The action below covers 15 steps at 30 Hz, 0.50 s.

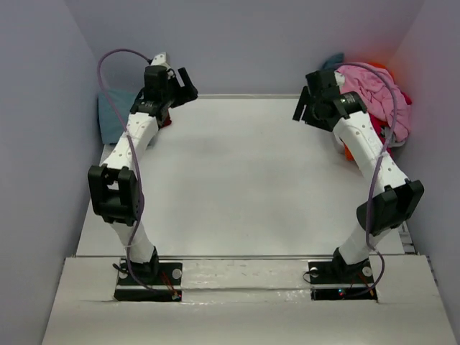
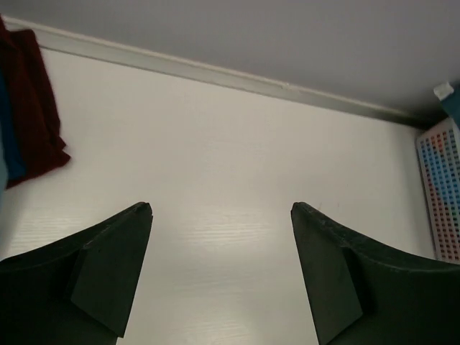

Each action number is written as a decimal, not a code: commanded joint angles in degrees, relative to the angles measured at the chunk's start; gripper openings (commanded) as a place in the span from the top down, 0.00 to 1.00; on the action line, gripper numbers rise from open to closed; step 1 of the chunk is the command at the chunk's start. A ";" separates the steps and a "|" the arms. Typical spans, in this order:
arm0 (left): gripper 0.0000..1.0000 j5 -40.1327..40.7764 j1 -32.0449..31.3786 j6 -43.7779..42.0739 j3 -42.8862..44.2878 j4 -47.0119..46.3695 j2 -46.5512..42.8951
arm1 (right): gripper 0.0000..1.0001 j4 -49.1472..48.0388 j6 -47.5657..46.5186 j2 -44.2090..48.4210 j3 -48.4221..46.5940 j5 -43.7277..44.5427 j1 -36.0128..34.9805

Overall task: Fold and stack the t-shirts
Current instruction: Put the neatly folded tshirt into the corner of the board with the left arm

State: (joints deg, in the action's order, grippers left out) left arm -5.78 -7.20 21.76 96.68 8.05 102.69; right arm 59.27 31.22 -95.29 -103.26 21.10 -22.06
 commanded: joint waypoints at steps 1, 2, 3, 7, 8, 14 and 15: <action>0.11 -1.60 -3.16 1.96 -4.04 2.40 -1.27 | 0.22 -0.63 -1.69 -5.07 -8.25 6.94 7.45; 0.12 -2.21 -4.04 1.71 -4.83 2.32 -1.79 | 0.22 -1.34 -1.69 -5.78 -9.23 6.93 8.69; 0.12 -1.52 -5.01 1.36 -5.80 2.32 -2.41 | 0.22 -1.69 -1.43 -6.48 -10.28 6.76 9.84; 0.11 1.91 -7.48 -0.40 -9.67 1.35 -5.13 | 0.22 0.58 -1.34 -11.23 -17.50 5.62 14.32; 0.11 1.65 -7.48 0.03 -9.93 1.61 -5.31 | 0.22 1.72 -1.69 -12.37 -21.33 5.62 14.33; 0.11 5.24 -8.00 -0.31 -8.54 3.19 -7.07 | 0.20 -1.25 -4.76 -8.26 -17.25 -7.02 14.33; 0.11 5.25 -8.00 -0.84 -8.18 3.72 -6.98 | 0.18 -0.91 -5.03 -8.08 -16.45 -10.78 14.33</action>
State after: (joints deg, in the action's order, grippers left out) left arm -4.12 -15.33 22.35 86.70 12.16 101.23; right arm 59.51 28.69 -109.27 -121.64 20.95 -7.16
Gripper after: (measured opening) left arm 0.888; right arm 0.797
